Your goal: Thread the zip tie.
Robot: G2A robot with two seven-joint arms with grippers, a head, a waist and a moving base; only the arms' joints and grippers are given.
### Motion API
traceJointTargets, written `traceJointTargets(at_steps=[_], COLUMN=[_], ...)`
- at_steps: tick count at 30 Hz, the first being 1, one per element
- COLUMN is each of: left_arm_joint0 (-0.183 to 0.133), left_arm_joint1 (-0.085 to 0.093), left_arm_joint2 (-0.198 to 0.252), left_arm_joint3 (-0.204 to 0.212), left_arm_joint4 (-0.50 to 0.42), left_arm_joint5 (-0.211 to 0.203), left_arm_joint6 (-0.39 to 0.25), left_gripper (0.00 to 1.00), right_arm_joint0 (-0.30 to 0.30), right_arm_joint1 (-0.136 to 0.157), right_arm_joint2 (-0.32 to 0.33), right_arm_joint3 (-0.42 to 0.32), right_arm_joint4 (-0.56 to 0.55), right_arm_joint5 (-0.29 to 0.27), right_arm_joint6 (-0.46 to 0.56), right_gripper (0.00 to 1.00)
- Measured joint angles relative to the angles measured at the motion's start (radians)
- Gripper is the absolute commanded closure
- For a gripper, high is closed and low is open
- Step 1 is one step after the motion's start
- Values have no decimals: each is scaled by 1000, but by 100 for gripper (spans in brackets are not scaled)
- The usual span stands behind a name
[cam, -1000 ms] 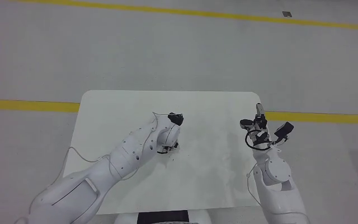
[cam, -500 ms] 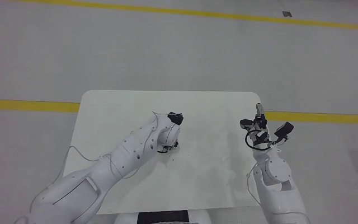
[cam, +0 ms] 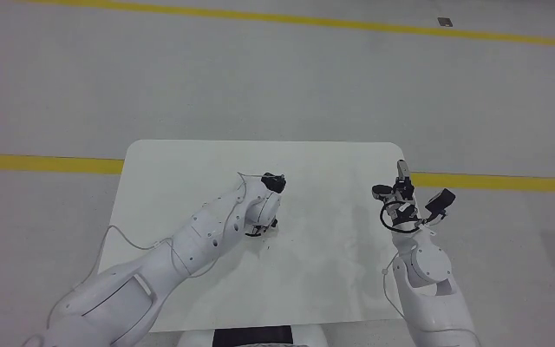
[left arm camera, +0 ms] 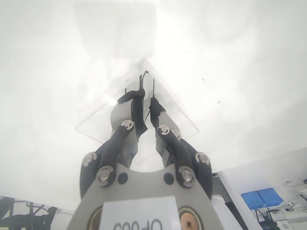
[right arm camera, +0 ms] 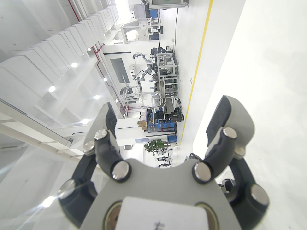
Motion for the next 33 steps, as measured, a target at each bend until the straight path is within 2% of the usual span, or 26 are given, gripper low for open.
traceJointTargets(at_steps=[7,10,14,19,27,33], left_arm_joint0=[-2,-4,-7,-8,-2,18], left_arm_joint1=[-1,-2,-3,-4,2,8], left_arm_joint2=[0,1,3,4,0,-23], left_arm_joint3=[17,23,29,29,-7,-45], left_arm_joint4=[-8,-11,-15,-16,8,46], left_arm_joint5=[-5,-5,-6,-5,7,7], left_arm_joint6=[1,1,2,4,-7,-25], left_gripper=[89,91,100,100,100,100], right_arm_joint0=[0,0,0,0,0,0], right_arm_joint1=[0,0,0,0,0,0], right_arm_joint2=[0,0,0,0,0,0], right_arm_joint3=[0,0,0,0,0,0], right_arm_joint4=[0,0,0,0,0,0], right_arm_joint5=[0,0,0,0,0,0], right_arm_joint6=[0,0,0,0,0,0], right_gripper=[0,0,0,0,0,0])
